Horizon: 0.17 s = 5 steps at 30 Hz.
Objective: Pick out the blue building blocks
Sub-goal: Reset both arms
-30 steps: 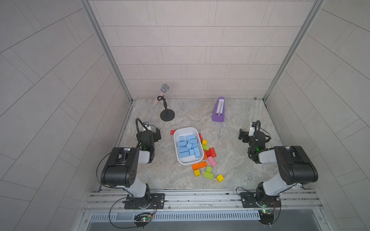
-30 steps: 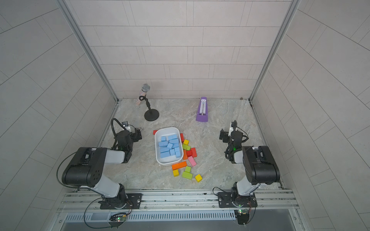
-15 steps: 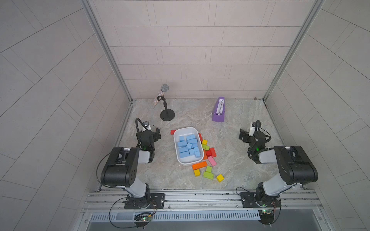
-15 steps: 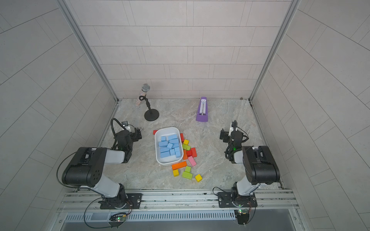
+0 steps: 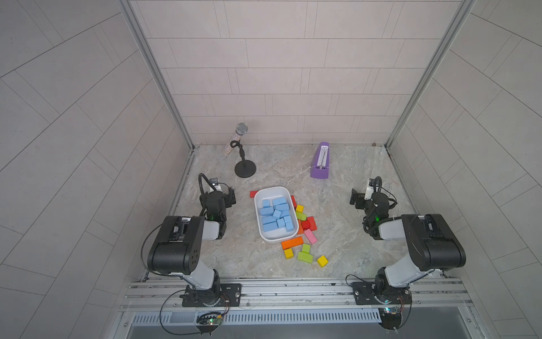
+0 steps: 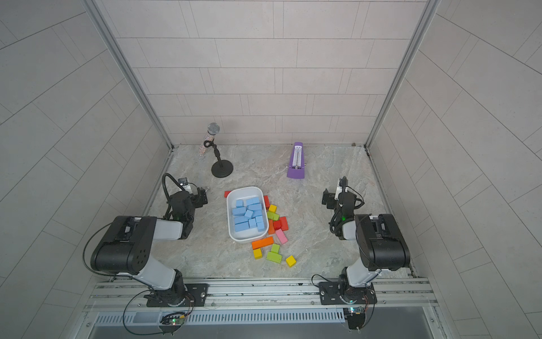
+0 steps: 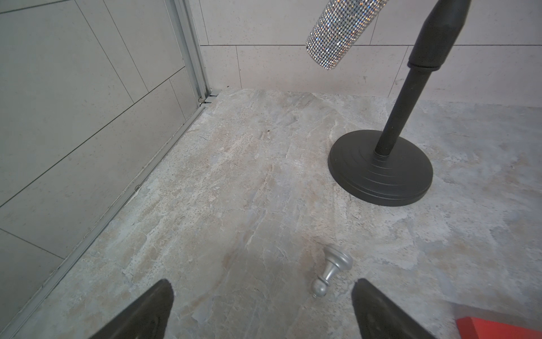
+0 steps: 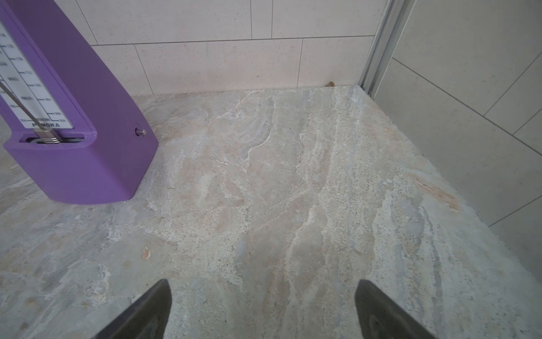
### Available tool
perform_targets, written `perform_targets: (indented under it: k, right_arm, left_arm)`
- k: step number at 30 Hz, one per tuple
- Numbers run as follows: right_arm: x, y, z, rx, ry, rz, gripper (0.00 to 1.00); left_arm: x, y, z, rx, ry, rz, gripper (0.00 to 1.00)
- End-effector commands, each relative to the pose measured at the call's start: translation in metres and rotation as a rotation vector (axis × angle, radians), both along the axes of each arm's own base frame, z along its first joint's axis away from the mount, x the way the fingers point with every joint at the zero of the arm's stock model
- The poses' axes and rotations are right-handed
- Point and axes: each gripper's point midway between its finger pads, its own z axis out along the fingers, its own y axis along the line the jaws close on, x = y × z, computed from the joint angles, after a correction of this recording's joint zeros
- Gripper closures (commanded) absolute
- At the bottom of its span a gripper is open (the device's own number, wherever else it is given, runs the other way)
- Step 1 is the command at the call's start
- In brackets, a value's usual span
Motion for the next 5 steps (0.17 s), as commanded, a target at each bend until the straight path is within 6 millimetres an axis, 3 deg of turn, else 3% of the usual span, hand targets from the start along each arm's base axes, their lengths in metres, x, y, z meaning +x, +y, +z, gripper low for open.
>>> perform_targets:
  k: [1, 5]
  right_arm:
    - [0.0012, 0.0006, 0.0046, -0.022, -0.018, 0.002, 0.01]
    - [0.0012, 0.0001, 0.0048, -0.022, -0.019, 0.0, 0.01]
  left_arm:
    - [0.0007, 0.0022, -0.0017, 0.008, 0.002, 0.011, 0.0]
    - [-0.0005, -0.0001, 0.0014, 0.013, -0.01, 0.001, 0.0]
